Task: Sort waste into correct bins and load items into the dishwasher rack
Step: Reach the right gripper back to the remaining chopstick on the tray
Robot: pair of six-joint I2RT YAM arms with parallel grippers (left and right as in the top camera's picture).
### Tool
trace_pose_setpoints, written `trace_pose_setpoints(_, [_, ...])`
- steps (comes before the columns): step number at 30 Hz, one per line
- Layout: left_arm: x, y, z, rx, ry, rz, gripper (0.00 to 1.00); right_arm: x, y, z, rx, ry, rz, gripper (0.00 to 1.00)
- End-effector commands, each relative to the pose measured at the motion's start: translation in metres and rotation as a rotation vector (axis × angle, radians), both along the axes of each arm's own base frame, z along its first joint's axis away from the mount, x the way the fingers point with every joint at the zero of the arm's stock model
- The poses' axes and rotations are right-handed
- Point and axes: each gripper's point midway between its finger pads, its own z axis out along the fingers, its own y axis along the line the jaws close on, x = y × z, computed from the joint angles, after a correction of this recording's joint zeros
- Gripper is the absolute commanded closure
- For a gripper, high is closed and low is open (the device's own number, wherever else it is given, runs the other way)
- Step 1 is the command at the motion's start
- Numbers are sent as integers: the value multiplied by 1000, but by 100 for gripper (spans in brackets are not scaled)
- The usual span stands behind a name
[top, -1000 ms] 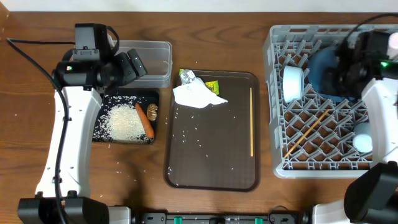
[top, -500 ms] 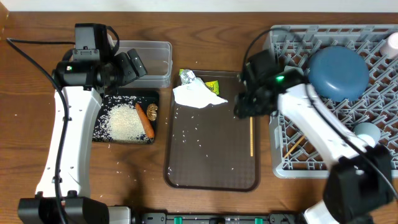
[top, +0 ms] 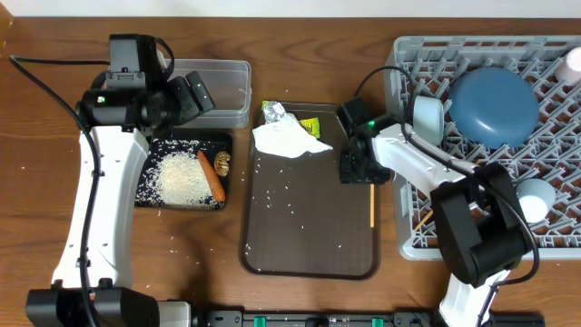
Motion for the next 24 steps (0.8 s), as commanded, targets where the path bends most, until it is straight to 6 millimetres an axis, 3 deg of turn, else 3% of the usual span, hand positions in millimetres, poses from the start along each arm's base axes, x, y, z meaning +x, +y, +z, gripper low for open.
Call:
trace_pose_setpoints(1, [-1, 3, 2, 15, -6, -3, 3, -1, -16, -11, -60, 19, -29, 74])
trace_pose_setpoints(2, [-1, 3, 2, 15, -6, -3, 2, -3, -16, -12, -64, 26, -29, 75])
trace_pose_setpoints(4, [-1, 3, 2, 15, -6, -3, 2, -7, -18, -12, -71, 39, -29, 57])
trace_pose_setpoints(7, [-1, 3, 2, 15, -6, -3, 2, -6, -15, -12, -58, 38, 13, 64])
trace_pose_setpoints(11, [-1, 3, 2, 15, -6, -3, 2, 7, -2, 3, -30, -42, 151, 57])
trace_pose_setpoints(17, [-1, 3, 2, 15, -6, -3, 2, 20, -6, 36, 0, -139, 125, 52])
trace_pose_setpoints(20, [-1, 3, 2, 15, -6, -3, 2, 19, -10, 35, -4, -129, 114, 52])
trace_pose_setpoints(24, [-1, 3, 2, 15, -6, -3, 2, 9, -16, 17, -23, -75, 83, 54])
